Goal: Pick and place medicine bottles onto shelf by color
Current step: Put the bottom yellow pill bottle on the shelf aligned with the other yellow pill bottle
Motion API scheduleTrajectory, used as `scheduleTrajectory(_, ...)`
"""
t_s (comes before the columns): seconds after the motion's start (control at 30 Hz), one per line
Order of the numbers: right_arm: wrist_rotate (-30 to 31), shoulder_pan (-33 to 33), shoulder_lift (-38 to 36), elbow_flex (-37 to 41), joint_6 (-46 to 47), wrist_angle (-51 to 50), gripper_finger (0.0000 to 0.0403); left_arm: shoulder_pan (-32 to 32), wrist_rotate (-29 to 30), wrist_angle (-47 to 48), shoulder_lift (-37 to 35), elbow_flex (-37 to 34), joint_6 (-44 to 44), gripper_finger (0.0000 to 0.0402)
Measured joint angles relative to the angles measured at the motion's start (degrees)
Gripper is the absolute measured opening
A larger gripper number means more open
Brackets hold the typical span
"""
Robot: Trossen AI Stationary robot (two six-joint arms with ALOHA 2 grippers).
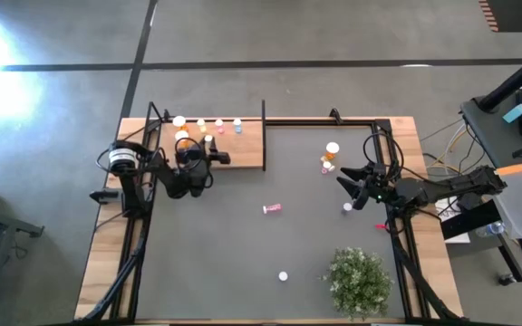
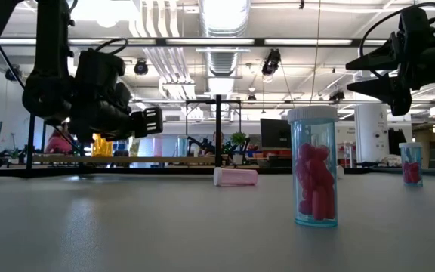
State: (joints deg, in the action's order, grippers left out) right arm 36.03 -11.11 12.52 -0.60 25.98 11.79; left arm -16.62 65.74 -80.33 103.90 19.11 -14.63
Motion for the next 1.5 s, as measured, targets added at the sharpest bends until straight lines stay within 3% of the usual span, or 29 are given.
scheduleTrajectory(0.57, 0.0, 0.0, 0.0, 0.0, 0.0, 0.0, 0.0237, -5.1, 0.2, 0.4, 0.0, 0.0, -3.0, 0.0125)
scheduleTrajectory(1.5, 0.0, 0.0, 0.0, 0.0, 0.0, 0.0, 0.0237, -6.7, 0.8, 7.3, 0.0, 2.1, -6.1, 0.0125)
